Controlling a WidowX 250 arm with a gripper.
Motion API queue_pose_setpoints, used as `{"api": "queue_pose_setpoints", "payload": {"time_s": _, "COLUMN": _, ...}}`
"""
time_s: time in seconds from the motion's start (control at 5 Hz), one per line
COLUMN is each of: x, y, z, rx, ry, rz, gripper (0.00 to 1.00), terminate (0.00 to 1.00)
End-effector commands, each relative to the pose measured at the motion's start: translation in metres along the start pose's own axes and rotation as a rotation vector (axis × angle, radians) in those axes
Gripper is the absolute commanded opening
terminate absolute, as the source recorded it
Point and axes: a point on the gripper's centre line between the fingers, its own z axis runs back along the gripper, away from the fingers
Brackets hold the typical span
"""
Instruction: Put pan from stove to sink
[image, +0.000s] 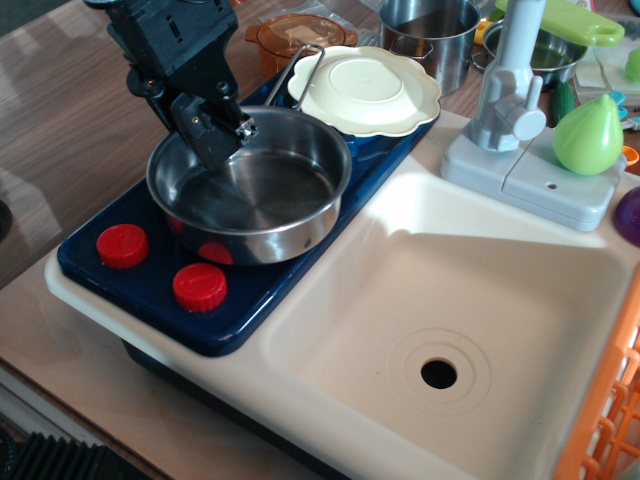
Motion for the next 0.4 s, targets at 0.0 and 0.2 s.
{"api": "queue_pose_setpoints", "payload": {"time_s": 0.0, "x": 0.005, "y": -0.019, "z": 0.016, "rx": 0.049, "ry": -0.020, "rz": 0.075, "gripper": 0.00, "terminate": 0.00}}
{"api": "queue_pose_setpoints", "payload": {"time_s": 0.2, "x": 0.006, "y": -0.037, "z": 0.023, "rx": 0.072, "ry": -0.012, "rz": 0.189, "gripper": 0.00, "terminate": 0.00}}
